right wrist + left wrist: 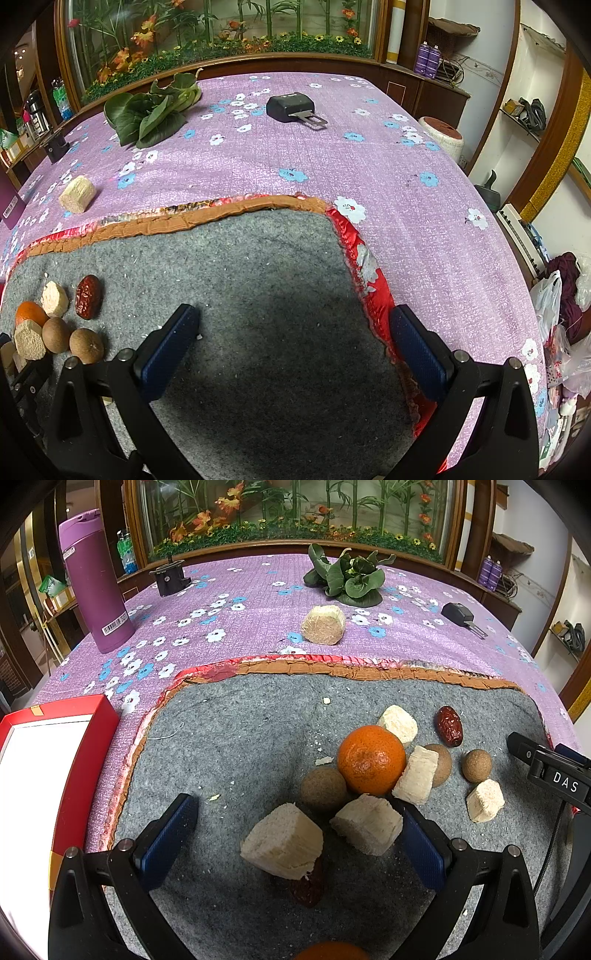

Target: Organize fruits

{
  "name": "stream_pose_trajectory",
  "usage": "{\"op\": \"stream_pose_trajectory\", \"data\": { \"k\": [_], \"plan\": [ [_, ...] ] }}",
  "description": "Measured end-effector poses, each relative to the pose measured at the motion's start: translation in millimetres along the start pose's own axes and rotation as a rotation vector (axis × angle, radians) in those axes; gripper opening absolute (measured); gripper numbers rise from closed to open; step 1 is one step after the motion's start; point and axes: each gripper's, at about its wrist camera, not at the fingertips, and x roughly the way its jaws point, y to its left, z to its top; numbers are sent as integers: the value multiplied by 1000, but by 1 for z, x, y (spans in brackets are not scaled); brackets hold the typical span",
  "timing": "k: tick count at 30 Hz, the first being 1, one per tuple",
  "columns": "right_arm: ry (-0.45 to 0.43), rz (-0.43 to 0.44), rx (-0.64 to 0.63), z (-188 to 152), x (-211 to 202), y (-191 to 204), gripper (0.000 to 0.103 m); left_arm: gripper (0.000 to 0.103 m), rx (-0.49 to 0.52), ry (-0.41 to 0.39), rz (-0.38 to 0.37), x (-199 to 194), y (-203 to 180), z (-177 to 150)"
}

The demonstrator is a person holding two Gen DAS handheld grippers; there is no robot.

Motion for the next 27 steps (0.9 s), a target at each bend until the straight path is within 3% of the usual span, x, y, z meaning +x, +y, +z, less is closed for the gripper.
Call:
{"op": "stream_pose_trajectory", "data": {
  "k": [27],
  "plan": [
    [-3,3,-3,0,0,-1,103,102,-1,0,0,-1,2,-3]
  ]
}}
